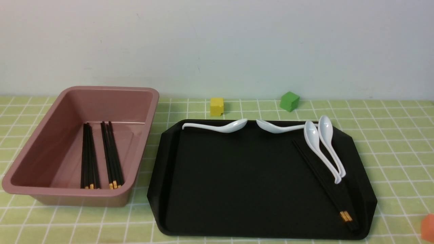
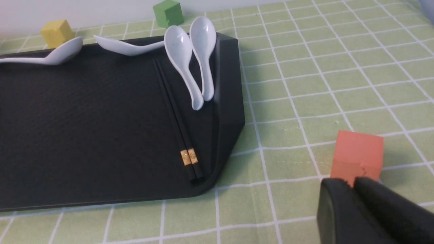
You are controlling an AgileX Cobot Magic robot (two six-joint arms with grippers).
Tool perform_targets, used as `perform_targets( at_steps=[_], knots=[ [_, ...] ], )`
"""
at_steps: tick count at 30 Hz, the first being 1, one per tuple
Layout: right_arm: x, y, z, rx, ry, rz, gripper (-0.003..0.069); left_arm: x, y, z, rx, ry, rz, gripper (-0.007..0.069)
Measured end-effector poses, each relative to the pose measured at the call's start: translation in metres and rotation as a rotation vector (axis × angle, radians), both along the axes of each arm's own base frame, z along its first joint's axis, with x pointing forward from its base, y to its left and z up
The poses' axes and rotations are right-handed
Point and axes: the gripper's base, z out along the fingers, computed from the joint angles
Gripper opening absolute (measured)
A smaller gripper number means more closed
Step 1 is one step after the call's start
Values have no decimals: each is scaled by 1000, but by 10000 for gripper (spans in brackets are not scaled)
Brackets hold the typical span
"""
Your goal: On green tablecloth take chopsticks from black tray and put them in box.
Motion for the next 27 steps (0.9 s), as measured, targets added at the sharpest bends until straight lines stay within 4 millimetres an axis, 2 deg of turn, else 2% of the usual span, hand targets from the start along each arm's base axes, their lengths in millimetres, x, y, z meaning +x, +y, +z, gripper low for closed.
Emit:
perform_targets(
  at_steps=[27],
  knots=[
    [0,0,0,0,0,0,105,0,0,0,0,0,0,238]
  ],
)
